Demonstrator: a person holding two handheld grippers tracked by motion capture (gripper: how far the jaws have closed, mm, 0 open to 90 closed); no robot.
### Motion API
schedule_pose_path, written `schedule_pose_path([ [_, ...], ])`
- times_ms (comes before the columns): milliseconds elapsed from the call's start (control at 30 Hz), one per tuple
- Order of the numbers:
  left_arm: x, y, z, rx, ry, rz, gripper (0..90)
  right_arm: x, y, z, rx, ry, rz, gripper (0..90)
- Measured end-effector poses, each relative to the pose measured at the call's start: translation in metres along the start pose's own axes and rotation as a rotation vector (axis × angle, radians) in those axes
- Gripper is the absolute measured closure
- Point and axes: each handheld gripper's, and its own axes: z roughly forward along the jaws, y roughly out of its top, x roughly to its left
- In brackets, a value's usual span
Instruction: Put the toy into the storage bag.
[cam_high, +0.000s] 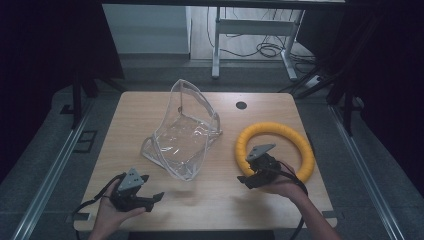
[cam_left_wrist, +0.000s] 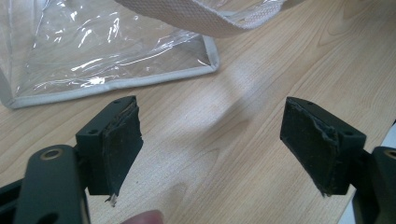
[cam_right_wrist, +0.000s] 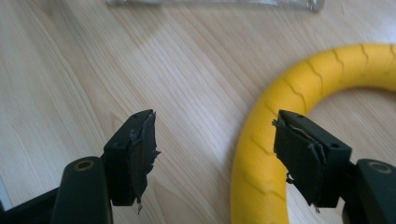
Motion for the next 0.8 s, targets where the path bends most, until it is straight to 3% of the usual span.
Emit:
schedule_pose_path([
  [333, -0.001, 0.000, 0.002, 0.005, -0.004, 0.001, 20.4, -0.010, -0.007, 0.005, 0.140, -0.016, 0.011, 28.3],
  [800, -0.001, 0.000, 0.003, 0.009, -0.007, 0.005, 20.5, -0.025, -0.019, 0.014, 0.252, -0.012, 0.029, 28.1],
])
